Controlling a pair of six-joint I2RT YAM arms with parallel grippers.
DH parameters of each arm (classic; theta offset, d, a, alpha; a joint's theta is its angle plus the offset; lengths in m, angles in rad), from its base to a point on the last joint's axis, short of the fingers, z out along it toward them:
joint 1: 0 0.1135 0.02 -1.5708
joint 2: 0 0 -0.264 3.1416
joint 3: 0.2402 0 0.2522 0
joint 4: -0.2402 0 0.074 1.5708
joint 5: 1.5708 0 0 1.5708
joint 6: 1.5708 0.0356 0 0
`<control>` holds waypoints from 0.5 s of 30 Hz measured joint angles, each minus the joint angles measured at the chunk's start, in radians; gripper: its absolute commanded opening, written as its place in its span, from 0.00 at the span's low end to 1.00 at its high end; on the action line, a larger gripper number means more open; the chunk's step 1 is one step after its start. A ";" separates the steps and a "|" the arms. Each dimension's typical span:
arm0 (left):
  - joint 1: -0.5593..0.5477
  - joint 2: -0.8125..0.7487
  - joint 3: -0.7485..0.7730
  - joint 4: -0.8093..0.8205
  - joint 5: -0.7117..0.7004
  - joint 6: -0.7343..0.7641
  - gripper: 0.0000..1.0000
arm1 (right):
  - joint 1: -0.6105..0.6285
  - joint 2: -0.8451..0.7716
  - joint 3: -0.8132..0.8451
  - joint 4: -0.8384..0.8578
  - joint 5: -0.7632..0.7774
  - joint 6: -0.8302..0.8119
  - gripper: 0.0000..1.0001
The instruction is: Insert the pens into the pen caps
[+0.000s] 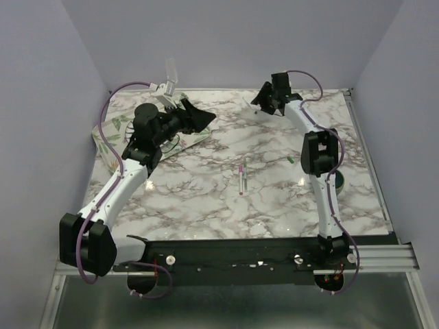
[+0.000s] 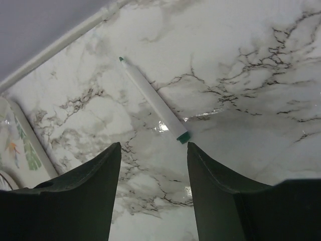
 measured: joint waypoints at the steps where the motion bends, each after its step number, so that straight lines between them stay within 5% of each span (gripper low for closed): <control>1: 0.000 0.000 0.000 -0.011 -0.003 0.001 0.74 | -0.009 0.000 -0.008 0.017 -0.007 0.063 0.62; 15: 0.000 0.013 0.060 -0.124 -0.041 0.053 0.74 | -0.036 0.084 -0.011 0.106 -0.081 0.486 0.58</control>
